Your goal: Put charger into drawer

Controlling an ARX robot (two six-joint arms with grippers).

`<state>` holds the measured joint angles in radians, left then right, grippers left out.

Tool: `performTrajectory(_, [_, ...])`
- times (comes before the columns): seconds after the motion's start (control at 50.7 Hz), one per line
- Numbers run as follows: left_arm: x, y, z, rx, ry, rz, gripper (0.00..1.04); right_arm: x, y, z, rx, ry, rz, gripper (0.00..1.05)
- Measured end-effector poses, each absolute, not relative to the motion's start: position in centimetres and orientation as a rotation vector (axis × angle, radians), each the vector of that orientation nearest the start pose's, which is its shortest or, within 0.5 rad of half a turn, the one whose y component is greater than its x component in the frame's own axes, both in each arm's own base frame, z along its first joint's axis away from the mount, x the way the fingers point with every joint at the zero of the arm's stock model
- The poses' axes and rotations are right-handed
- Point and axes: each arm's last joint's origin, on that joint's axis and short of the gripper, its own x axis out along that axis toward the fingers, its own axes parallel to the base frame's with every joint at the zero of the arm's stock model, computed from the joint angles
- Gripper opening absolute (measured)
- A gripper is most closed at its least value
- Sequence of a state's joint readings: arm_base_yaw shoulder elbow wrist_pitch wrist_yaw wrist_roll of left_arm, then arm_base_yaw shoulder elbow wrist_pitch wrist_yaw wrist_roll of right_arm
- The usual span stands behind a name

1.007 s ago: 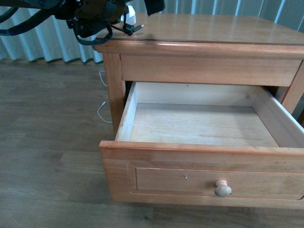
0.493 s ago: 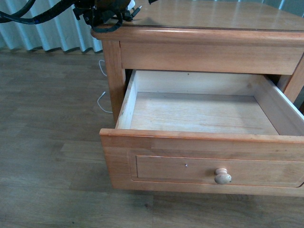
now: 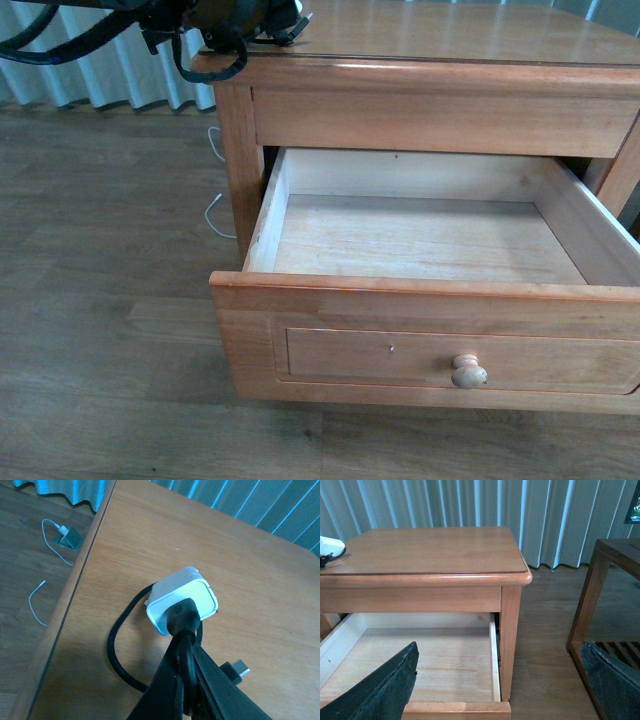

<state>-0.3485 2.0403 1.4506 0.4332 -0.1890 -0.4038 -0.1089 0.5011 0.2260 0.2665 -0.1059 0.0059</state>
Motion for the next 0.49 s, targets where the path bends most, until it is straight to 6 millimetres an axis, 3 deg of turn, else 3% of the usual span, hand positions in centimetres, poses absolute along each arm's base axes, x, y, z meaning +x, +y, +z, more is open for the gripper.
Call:
performTrajectory(0.276, [39.4, -14.4, 26.7, -0.340, 0.144, -0.262, 0.04, 13.7, -1.2, 22.1, 0.006, 0.009, -0.003, 0.97])
performTrajectory(0.493, [33.6, -15.1, 26.3, -0.228, 0.176, -0.462, 0.04, 13.7, -1.2, 22.1, 0.006, 0.009, -0.003, 0.97])
